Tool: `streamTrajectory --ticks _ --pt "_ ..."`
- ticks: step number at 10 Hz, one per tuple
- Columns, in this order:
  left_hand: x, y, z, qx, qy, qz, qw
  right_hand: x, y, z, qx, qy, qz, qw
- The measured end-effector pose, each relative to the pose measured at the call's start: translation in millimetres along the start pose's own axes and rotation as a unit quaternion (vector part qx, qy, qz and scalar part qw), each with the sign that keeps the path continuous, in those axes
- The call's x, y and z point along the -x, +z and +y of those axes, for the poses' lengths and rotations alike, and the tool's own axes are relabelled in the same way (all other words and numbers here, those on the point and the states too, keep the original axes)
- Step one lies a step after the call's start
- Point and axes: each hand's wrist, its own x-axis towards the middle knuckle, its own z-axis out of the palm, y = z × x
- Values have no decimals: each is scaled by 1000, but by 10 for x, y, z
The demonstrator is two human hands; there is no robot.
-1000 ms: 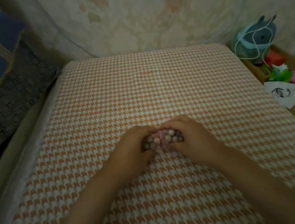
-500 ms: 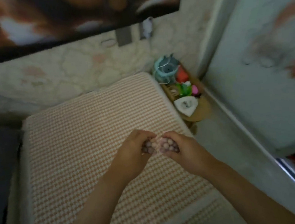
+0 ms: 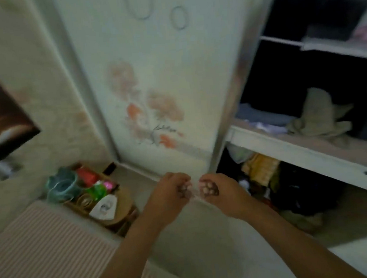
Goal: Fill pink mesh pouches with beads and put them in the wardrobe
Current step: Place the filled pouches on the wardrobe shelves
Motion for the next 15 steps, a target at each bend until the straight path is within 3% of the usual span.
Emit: streamTrajectory --ticks 1,4,7,10,12,13,14,15 --pt "-457 372 583 -21 61 -36 997 207 -565 384 -45 44 68 996" --pt "-1757 1485 2021 8 168 -157 973 670 -2032 1491 -18 165 207 964" --pt "-3146 2847 2698 1 170 -261 950 524 -3174 2524 14 274 249 929" --pt "-3658 3750 3200 -41 212 -317 924 748 -3659 3462 32 375 278 884" --pt "-3756 4325 3557 -140 268 -314 900 919 -3893 4146 62 366 259 892" --pt "-3855 4805 3647 30 138 -308 941 971 -3986 4547 125 335 222 907" --pt "-3912 4995 3644 -124 243 -272 923 981 -4118 4766 200 287 195 916" --pt "-3929 5040 3639 -105 200 -250 941 899 -4171 4889 -99 311 357 875"
